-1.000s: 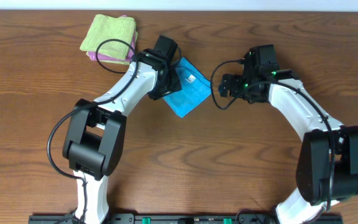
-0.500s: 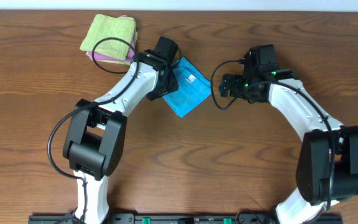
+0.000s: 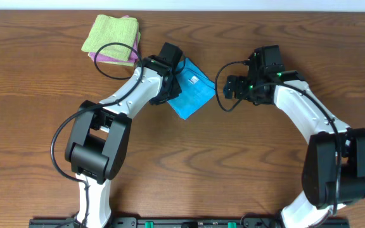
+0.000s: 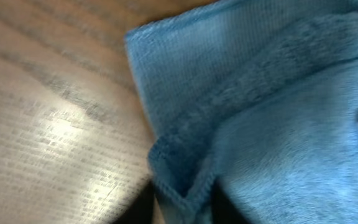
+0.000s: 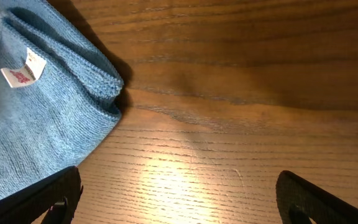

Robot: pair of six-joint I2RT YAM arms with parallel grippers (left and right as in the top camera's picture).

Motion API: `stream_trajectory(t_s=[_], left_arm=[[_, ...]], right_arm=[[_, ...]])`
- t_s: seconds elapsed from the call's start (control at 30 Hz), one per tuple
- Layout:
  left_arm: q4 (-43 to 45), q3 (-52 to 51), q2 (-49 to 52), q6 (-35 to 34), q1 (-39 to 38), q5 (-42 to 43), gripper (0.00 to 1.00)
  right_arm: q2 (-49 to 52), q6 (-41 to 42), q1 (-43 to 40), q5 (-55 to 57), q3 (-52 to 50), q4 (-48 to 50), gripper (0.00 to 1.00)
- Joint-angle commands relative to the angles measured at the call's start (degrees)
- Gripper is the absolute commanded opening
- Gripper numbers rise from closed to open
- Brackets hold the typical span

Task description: Fold the cloth

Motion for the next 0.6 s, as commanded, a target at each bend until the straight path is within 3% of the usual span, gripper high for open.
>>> stream_trajectory(t_s=[0.0,0.33,0.57], left_arm=[[1.11,-0.13,0.83,-0.28,-0.13,-1.05,0.06],[8.70,-0.13,0.83,0.87,-0.13,-1.66,0.11],[9.05,-0.09,0.81,3.39,-0.13,-1.60,0.14]], right_arm=[[-1.38,-1.11,-0.37,0.42,0.70,-0.07,0.99],[-1.38,-1.11,-0.35,0.42,0.70,-0.09,0.99],[-1.38,-1.11,-0.35,0.42,0.70,-0.07,0.99]])
